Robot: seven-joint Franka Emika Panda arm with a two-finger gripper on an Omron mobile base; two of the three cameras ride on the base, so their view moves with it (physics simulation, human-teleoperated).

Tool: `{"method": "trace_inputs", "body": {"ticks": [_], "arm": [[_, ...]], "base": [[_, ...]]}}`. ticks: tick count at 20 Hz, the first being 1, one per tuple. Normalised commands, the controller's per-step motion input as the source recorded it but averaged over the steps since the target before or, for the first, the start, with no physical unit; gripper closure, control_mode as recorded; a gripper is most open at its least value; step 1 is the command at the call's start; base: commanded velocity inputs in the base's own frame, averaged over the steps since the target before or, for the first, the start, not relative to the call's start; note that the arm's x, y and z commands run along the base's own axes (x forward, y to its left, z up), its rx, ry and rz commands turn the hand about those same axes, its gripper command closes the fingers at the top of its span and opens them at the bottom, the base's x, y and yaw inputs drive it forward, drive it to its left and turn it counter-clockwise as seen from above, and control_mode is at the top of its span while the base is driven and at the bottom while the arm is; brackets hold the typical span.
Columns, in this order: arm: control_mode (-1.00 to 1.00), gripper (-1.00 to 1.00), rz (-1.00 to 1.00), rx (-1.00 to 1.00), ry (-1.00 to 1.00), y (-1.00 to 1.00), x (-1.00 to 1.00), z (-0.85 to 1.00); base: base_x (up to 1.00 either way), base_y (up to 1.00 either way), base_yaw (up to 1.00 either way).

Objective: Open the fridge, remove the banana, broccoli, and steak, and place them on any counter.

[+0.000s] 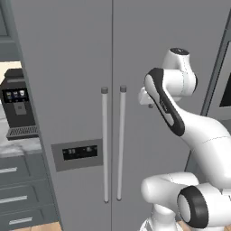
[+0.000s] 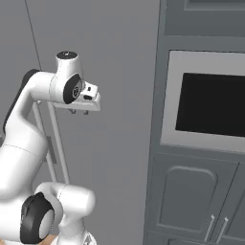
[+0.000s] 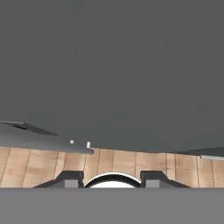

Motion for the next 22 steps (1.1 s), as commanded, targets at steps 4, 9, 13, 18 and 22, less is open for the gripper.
{"method": "trace_inputs", "body": {"ticks": [4,9,13,18,22], "arm": [[1.00,-1.00,0.00,0.00,0.00,0.00,0.00,0.00],[1.00,-1.00,0.00,0.00,0.00,0.00,0.00,0.00],[1.00,-1.00,0.00,0.00,0.00,0.00,0.00,0.00],[1.00,-1.00,0.00,0.00,0.00,0.00,0.00,0.00],[1.00,-1.00,0.00,0.00,0.00,0.00,0.00,0.00]], "base": [[-0.03,0.03,0.00],[-0.53,0.56,-0.16],[-0.57,0.71,-0.32],[-0.12,0.73,-0.41],[0.00,0.70,-0.45]]}}
